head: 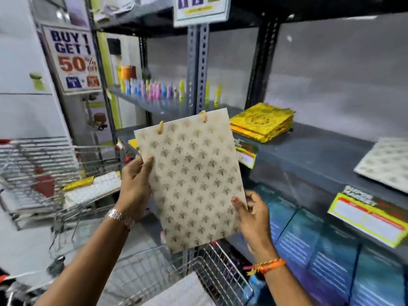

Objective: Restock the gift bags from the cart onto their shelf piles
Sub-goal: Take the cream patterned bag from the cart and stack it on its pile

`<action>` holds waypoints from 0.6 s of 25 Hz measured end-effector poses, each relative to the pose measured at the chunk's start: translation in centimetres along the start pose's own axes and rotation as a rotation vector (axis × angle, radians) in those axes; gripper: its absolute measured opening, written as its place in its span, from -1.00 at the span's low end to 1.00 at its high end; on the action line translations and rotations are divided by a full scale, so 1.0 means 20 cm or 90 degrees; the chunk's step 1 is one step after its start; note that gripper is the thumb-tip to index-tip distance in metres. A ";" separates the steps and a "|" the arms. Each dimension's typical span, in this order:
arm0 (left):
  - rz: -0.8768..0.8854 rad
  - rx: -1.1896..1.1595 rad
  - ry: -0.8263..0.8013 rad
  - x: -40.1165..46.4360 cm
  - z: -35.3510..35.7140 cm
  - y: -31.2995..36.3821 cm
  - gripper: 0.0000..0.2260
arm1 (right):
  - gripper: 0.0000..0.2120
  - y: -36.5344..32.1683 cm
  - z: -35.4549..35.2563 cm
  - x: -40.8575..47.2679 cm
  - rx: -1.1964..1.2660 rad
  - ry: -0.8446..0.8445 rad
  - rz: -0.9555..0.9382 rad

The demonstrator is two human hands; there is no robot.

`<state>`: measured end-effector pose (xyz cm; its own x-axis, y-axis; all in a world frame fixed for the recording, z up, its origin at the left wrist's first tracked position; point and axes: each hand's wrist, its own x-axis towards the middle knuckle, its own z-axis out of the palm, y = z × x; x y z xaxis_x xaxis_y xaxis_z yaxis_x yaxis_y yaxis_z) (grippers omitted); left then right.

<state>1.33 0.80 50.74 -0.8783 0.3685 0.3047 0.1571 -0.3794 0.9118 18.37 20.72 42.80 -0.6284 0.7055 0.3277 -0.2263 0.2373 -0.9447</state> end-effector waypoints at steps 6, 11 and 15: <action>0.012 -0.133 -0.077 0.11 0.32 0.13 -0.79 | -0.61 -0.25 -0.18 -0.03 -0.014 0.105 -0.062; 0.033 -0.158 -0.240 0.11 0.69 0.17 -0.72 | -0.79 -0.49 -0.45 -0.04 -0.063 0.259 -0.131; 0.096 -0.072 -0.253 0.02 1.06 0.13 -0.83 | -0.98 -0.70 -0.73 -0.07 -0.047 0.382 -0.172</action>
<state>10.93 17.88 59.11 -0.6037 0.5912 0.5348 0.2007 -0.5366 0.8196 33.27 26.04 55.36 -0.0281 0.8592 0.5109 -0.2530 0.4883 -0.8352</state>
